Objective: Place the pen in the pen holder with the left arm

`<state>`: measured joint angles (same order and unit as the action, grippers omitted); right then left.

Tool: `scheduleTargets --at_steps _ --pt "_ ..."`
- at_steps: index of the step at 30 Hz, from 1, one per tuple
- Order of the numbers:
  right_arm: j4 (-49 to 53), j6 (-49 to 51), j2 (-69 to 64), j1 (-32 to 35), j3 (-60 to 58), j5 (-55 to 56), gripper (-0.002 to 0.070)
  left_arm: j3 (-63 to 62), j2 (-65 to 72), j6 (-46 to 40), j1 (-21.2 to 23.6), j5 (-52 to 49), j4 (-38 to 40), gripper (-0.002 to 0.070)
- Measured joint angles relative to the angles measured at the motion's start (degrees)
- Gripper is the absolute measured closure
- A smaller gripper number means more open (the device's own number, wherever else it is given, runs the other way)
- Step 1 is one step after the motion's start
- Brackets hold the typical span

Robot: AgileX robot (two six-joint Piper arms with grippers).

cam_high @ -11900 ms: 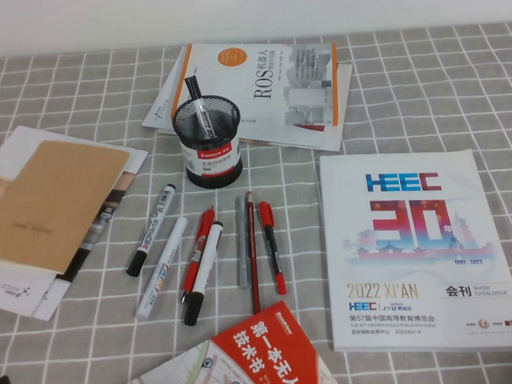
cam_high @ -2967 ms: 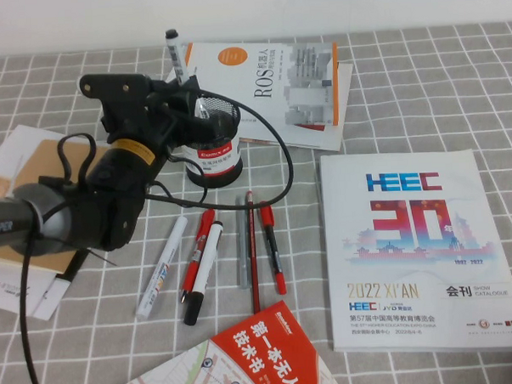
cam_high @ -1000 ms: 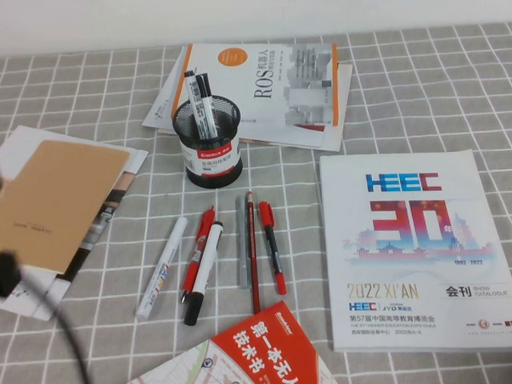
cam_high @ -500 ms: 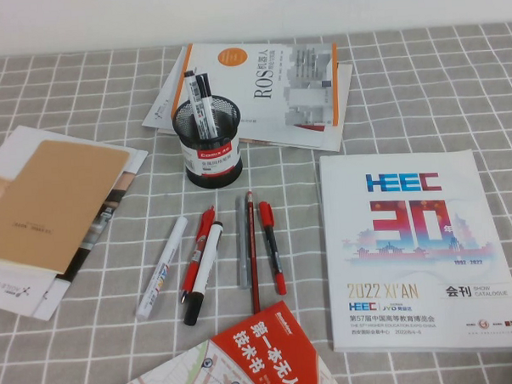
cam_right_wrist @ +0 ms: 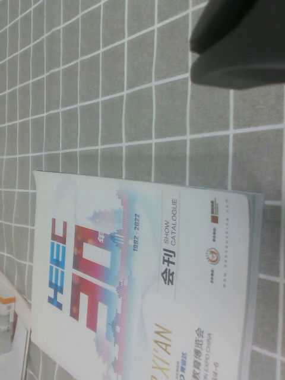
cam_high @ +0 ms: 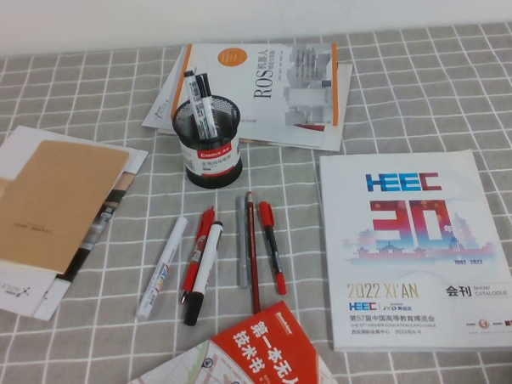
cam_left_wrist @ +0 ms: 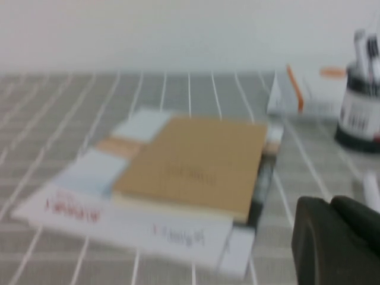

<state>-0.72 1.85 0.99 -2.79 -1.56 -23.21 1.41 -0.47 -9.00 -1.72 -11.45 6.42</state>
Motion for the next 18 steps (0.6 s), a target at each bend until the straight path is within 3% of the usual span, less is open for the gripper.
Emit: scheduleTargets --at_steps 6,18 --pt "0.0 0.0 0.0 0.0 0.0 0.0 0.0690 0.0 0.0 -0.3 0.0 -9.5 -2.0 0.0676" --pt "0.0 0.0 0.0 0.0 0.0 0.0 0.0690 0.0 -0.1 -0.3 0.0 -10.6 -2.3 0.0676"
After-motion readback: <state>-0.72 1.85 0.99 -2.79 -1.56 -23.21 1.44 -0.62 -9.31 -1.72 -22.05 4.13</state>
